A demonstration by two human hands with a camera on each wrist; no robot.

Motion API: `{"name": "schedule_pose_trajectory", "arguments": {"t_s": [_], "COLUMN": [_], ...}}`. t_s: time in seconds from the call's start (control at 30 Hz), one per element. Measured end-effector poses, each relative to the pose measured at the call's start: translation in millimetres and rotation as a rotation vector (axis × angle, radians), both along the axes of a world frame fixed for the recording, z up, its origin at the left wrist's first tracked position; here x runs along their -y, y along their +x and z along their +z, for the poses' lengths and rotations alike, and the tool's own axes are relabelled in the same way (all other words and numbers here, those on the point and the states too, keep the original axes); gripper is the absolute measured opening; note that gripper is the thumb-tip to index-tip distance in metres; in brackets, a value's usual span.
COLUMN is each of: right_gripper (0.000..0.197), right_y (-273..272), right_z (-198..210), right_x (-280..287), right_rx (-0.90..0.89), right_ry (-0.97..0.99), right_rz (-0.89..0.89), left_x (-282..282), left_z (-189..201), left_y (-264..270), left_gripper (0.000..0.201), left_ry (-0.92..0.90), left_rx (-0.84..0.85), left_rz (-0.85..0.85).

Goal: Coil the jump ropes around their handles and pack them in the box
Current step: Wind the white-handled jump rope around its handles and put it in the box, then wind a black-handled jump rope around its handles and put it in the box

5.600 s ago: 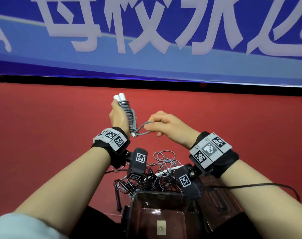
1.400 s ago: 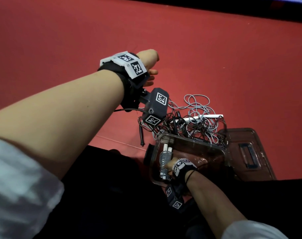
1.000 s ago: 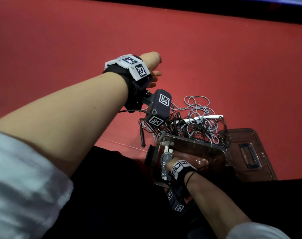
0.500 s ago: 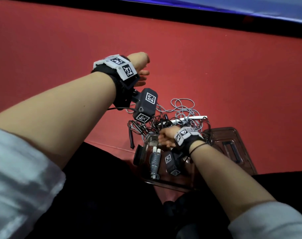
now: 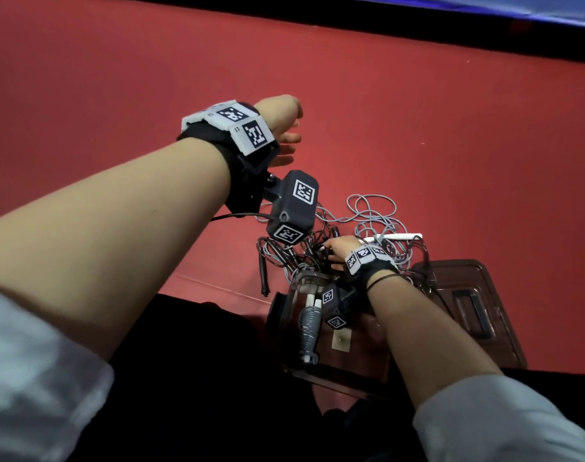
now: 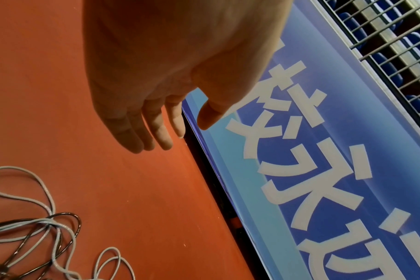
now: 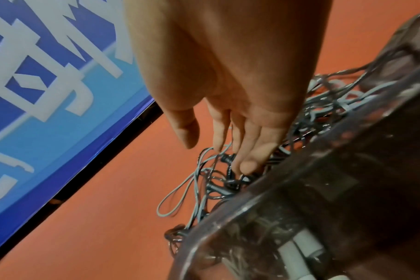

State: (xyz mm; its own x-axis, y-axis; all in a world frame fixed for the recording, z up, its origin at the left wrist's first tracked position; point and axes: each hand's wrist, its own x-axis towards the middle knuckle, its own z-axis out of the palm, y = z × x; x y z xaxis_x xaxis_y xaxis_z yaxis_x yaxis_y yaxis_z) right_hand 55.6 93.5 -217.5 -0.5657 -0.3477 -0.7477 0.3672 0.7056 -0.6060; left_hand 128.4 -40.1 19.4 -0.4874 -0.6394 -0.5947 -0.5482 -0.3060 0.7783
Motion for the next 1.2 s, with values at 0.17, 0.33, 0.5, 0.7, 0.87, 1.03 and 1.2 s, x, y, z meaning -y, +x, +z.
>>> {"name": "schedule_pose_trajectory", "arguments": {"t_s": [0.17,0.33,0.5,0.7,0.87,1.03,1.2], "right_gripper": [0.034,0.055,0.035,0.031,0.033,0.032,0.024], "right_y": [-4.4,-16.1,-10.2,2.1,-5.6,-19.0,-30.7], "right_z": [-15.4,-38.9,-45.4,-46.4,-30.1,5.7,94.2], "right_x": [34.9,42.1,45.1,53.2,35.7,4.8,-8.1], "right_rx": [-0.038,-0.277,-0.316,-0.376,-0.609,-0.744,-0.984], "right_ry": [-0.009,0.155,0.238,0.287,0.208,0.134,-0.149], "right_rz": [0.121,0.323,0.562,0.712,0.655,0.594,0.365], "left_x": [18.6,31.1,37.3,40.0,36.6,33.4,20.3], "left_z": [-5.2,-20.2,-20.4,-21.9,-15.5,8.9,32.0], "left_y": [5.5,18.3,20.9,24.3,23.1,24.4,31.6], "left_gripper": [0.014,0.016,0.016,0.019,0.023,0.019,0.014], "left_ry": [0.047,0.048,0.038,0.043,0.041,-0.038,-0.044], "left_rx": [0.009,0.067,0.085,0.083,0.048,0.004,-0.109], "left_rz": [0.062,0.11,0.136,0.138,0.104,0.086,0.071]}}
